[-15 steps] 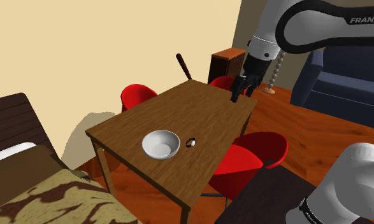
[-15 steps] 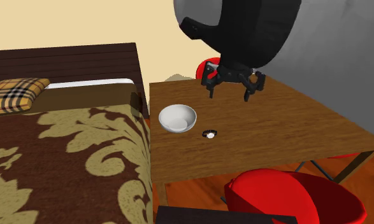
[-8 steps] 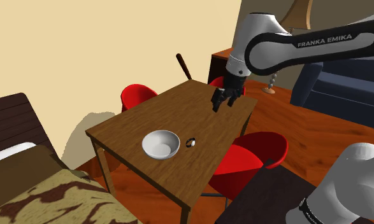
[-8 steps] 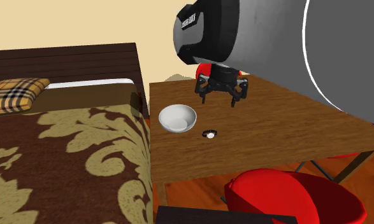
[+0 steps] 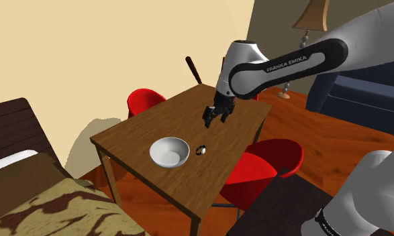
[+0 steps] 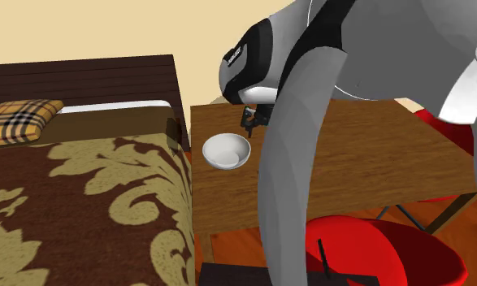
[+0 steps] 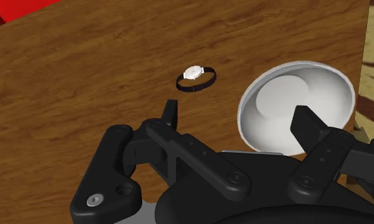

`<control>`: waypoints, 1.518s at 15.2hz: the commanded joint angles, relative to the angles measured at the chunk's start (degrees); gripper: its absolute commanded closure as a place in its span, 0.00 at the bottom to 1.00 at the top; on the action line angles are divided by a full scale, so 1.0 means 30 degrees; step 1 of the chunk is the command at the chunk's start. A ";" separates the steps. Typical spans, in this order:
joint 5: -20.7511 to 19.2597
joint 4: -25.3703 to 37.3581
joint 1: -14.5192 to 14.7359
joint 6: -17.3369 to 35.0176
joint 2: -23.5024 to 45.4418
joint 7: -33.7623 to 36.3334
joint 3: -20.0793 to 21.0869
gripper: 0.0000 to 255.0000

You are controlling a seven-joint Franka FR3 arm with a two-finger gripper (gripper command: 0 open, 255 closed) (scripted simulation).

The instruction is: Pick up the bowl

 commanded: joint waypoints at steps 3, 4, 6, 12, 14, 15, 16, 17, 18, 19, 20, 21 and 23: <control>-0.0151 0.1297 0.0105 0.1850 0.3042 0.0462 0.0254 0.00; -0.0206 0.1665 0.0132 0.2235 0.3774 0.0560 0.0291 0.00; -0.0336 0.2477 0.0198 0.2935 0.5244 0.0761 0.0348 0.00; -0.0774 0.5520 0.0537 0.4461 0.9685 0.1335 0.0358 0.00; -0.0837 0.5869 0.0603 0.4786 1.0345 0.1393 0.0328 0.00; -0.0860 0.5832 0.0616 0.4996 1.0520 0.1398 0.0314 0.00; -0.0883 0.5800 0.0628 0.5205 1.0697 0.1404 0.0300 0.00; -0.0907 0.5772 0.0641 0.5412 1.0876 0.1410 0.0285 0.00; -0.0932 0.5748 0.0655 0.5618 1.1059 0.1417 0.0270 0.00; -0.0956 0.5728 0.0668 0.5822 1.1244 0.1423 0.0254 0.00; -0.0980 0.5712 0.0683 0.6024 1.1432 0.1430 0.0237 0.00; -0.0994 0.5699 0.0691 0.6143 1.1538 0.1434 0.0227 0.00; -0.0989 0.5660 0.0686 0.6164 1.1520 0.1426 0.0230 1.00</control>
